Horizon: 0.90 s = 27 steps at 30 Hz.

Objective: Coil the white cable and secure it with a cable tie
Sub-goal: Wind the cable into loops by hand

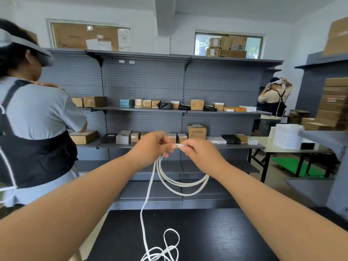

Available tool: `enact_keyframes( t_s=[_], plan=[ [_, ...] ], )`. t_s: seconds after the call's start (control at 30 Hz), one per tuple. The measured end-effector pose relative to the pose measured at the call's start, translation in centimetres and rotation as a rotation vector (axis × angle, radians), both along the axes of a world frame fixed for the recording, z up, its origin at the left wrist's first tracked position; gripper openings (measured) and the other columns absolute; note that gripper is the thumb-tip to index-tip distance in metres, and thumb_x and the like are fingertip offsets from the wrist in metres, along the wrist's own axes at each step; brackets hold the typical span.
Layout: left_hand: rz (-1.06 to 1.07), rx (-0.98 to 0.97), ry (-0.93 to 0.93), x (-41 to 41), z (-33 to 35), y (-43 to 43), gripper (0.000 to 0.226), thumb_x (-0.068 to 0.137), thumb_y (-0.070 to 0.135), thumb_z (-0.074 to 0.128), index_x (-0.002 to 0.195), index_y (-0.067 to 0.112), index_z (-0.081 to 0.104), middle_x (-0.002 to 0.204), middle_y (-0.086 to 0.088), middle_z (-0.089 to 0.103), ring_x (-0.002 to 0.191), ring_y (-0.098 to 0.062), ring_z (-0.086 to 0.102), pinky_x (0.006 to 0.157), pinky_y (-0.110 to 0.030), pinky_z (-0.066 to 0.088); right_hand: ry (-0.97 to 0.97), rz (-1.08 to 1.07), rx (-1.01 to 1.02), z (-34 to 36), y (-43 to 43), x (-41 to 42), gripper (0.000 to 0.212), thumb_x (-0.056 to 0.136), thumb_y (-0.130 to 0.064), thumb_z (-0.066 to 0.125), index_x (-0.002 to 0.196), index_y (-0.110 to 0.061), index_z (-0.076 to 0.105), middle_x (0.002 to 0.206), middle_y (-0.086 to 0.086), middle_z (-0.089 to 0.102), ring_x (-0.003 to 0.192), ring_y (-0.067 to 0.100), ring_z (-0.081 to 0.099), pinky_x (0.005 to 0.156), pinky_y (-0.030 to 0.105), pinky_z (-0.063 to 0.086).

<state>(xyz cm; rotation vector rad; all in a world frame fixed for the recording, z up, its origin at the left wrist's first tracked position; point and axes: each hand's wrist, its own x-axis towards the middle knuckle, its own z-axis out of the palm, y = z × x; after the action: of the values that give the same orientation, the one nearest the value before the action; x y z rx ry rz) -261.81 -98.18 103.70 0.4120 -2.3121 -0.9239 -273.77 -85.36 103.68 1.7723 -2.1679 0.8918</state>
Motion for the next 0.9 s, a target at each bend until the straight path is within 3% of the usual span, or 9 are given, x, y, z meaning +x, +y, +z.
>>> enact_keyframes(
  t_s=[0.1, 0.33, 0.4, 0.47, 0.57, 0.63, 0.73, 0.83, 0.9],
  plan=[
    [-0.028, 0.084, 0.027, 0.0, -0.3, 0.2, 0.013, 0.088, 0.025, 0.063, 0.079, 0.018, 0.057, 0.077, -0.013, 0.071, 0.068, -0.020, 0.058, 0.084, -0.047, 0.050, -0.081, 0.003, -0.029, 0.0, 0.2, 0.2, 0.023, 0.095, -0.022, 0.047, 0.085, -0.009, 0.063, 0.062, -0.006, 0.047, 0.063, 0.013, 0.041, 0.056, 0.022, 0.029],
    [-0.152, 0.490, 0.081, 0.5, -2.3, 0.7, 0.011, 0.088, 0.024, 0.062, 0.095, 0.016, 0.058, 0.079, -0.004, 0.067, 0.074, -0.016, 0.062, 0.084, -0.031, 0.045, -0.247, -0.021, -0.156, 0.3, 1.0, 0.0, 0.025, 0.095, -0.019, 0.048, 0.100, -0.004, 0.067, 0.085, 0.013, 0.065, 0.077, 0.027, 0.057, 0.079, 0.042, 0.047],
    [-0.151, 0.545, 0.099, 0.5, -3.5, 0.8, 0.013, 0.086, 0.024, 0.066, 0.095, 0.018, 0.059, 0.079, -0.002, 0.068, 0.082, -0.019, 0.064, 0.090, -0.036, 0.044, -0.334, -0.045, -0.230, 0.2, 1.2, -0.2, 0.024, 0.095, -0.018, 0.048, 0.101, -0.004, 0.067, 0.082, 0.008, 0.061, 0.071, 0.019, 0.053, 0.075, 0.036, 0.048],
    [-0.173, 0.631, 0.170, 0.4, -4.5, 1.1, 0.009, 0.088, 0.016, 0.062, 0.096, 0.015, 0.058, 0.076, -0.002, 0.067, 0.082, -0.022, 0.065, 0.093, -0.041, 0.045, -0.416, -0.065, -0.294, -0.1, 1.2, -0.4, 0.023, 0.096, -0.018, 0.047, 0.103, -0.008, 0.067, 0.082, 0.003, 0.060, 0.065, 0.013, 0.050, 0.064, 0.022, 0.045],
    [-0.194, 0.711, 0.258, 0.0, -5.0, 1.5, 0.003, 0.092, 0.011, 0.054, 0.094, 0.012, 0.057, 0.073, -0.001, 0.064, 0.075, -0.020, 0.067, 0.085, -0.035, 0.048, -0.524, -0.087, -0.380, -0.8, 1.1, -0.6, 0.023, 0.096, -0.020, 0.047, 0.109, -0.015, 0.065, 0.081, -0.005, 0.059, 0.062, 0.006, 0.049, 0.053, 0.007, 0.040],
    [-0.179, 0.695, 0.296, -0.2, -5.0, 1.8, 0.005, 0.093, 0.011, 0.053, 0.095, 0.011, 0.057, 0.076, -0.001, 0.063, 0.070, -0.015, 0.067, 0.077, -0.027, 0.051, -0.605, -0.113, -0.440, -1.5, 0.9, -0.8, 0.023, 0.096, -0.022, 0.047, 0.110, -0.017, 0.065, 0.078, -0.008, 0.058, 0.063, 0.007, 0.050, 0.058, 0.013, 0.041],
    [-0.063, 0.496, 0.330, -0.4, -4.4, 2.0, 0.010, 0.094, 0.009, 0.052, 0.093, 0.016, 0.060, 0.077, -0.001, 0.061, 0.059, -0.005, 0.061, 0.065, -0.017, 0.049, -0.756, -0.098, -0.478, -2.5, 0.6, -1.0, 0.018, 0.095, -0.021, 0.049, 0.101, -0.020, 0.065, 0.076, -0.006, 0.058, 0.064, 0.010, 0.050, 0.072, 0.026, 0.049],
    [0.084, 0.239, 0.336, -0.4, -3.4, 2.0, 0.016, 0.093, 0.010, 0.054, 0.087, 0.023, 0.062, 0.073, 0.003, 0.061, 0.052, 0.004, 0.057, 0.060, -0.007, 0.045, -0.839, -0.039, -0.380, -3.2, 0.7, -1.2, 0.016, 0.096, -0.021, 0.047, 0.088, -0.027, 0.059, 0.088, -0.001, 0.061, 0.071, 0.010, 0.053, 0.083, 0.030, 0.050],
    [0.133, 0.112, 0.285, -0.3, -2.7, 1.9, 0.013, 0.093, 0.013, 0.055, 0.092, 0.023, 0.064, 0.070, 0.006, 0.061, 0.053, 0.002, 0.057, 0.061, -0.008, 0.044, -0.840, -0.015, -0.264, -3.4, 0.8, -1.5, 0.015, 0.096, -0.022, 0.046, 0.089, -0.026, 0.058, 0.097, 0.002, 0.062, 0.080, 0.013, 0.058, 0.089, 0.033, 0.050]
  ],
)
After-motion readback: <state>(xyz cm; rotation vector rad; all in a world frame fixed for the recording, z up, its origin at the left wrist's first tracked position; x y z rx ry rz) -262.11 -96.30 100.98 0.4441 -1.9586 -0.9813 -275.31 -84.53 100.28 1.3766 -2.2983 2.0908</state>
